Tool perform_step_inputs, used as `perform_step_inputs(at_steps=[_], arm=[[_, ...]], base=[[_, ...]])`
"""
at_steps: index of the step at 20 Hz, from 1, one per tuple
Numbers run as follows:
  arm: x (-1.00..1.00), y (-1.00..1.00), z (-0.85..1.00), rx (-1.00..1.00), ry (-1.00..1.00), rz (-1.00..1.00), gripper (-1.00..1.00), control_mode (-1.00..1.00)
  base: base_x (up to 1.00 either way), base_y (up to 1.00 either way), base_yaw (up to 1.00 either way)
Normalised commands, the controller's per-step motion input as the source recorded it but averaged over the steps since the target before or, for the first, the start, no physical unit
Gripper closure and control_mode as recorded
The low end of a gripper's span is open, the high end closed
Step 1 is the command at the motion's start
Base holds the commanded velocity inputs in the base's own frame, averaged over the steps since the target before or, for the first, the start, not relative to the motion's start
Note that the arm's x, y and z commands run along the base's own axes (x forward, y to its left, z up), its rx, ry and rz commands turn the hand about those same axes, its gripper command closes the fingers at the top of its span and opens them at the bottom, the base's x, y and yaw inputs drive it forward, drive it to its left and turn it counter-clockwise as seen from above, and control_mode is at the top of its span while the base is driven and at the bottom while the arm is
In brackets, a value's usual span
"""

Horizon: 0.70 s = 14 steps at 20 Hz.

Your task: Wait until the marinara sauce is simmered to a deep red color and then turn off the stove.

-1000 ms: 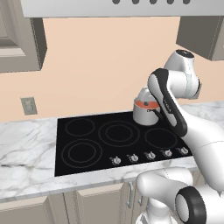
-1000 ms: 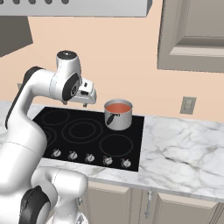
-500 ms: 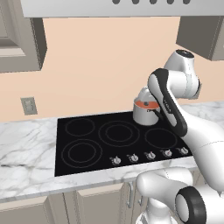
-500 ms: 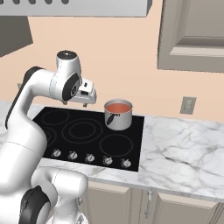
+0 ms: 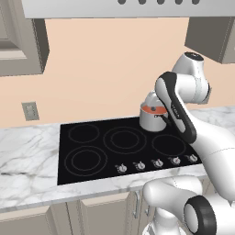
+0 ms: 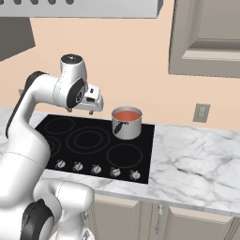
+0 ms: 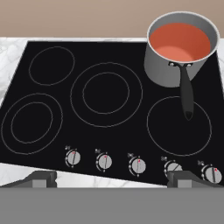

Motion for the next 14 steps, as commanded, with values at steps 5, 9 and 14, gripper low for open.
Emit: perform_step_inputs(at_steps=[5,9,14], arm=[[0.00,0.00,0.00,0.00,0.00,0.00,-1.00,-1.00],[0.00,0.00,0.00,0.00,0.00,0.00,-1.00,-1.00],[0.00,0.00,0.00,0.00,0.00,0.00,-1.00,-1.00]], base=[[0.00,0.00,0.00],[0.00,0.00,0.00],[0.00,0.00,0.00]])
